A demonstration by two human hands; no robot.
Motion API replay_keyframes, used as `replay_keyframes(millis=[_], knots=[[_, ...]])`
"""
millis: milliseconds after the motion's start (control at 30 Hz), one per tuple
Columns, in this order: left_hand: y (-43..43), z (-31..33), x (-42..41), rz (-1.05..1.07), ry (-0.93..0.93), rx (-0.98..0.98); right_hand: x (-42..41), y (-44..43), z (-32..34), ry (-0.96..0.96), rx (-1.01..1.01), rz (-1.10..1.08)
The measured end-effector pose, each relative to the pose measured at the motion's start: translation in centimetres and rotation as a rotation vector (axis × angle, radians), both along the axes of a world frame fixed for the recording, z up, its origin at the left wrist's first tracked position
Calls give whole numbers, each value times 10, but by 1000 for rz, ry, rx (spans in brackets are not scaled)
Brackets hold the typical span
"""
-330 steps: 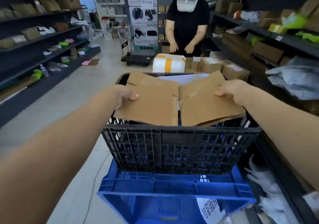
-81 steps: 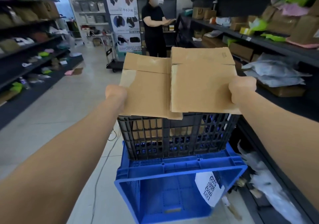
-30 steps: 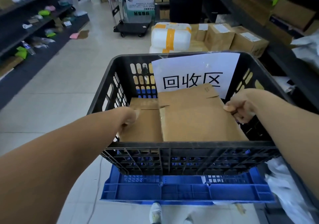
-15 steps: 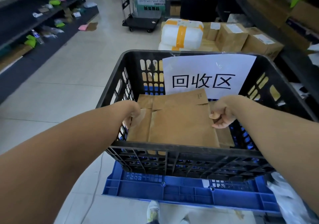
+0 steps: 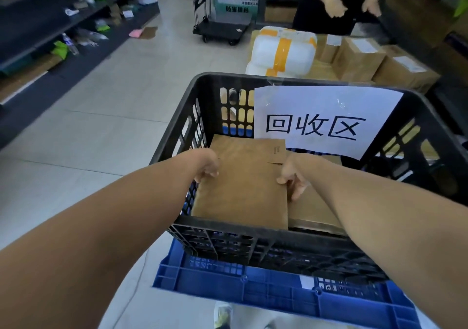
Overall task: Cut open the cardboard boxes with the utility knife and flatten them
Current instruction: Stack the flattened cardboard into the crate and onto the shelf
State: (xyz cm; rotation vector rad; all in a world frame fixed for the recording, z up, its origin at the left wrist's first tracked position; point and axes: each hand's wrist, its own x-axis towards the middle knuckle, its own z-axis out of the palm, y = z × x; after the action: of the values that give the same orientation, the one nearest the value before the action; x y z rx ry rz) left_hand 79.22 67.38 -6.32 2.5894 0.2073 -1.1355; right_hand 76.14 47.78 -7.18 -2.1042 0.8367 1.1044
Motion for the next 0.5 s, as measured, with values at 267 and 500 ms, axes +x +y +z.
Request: replay_keyframes(millis=[267, 500], knots=[[-3, -1, 0, -131, -94, 93, 7, -2, -11, -6, 67, -30], [-13, 5, -8, -420, -229, 348, 9, -19, -2, -35, 75, -6]])
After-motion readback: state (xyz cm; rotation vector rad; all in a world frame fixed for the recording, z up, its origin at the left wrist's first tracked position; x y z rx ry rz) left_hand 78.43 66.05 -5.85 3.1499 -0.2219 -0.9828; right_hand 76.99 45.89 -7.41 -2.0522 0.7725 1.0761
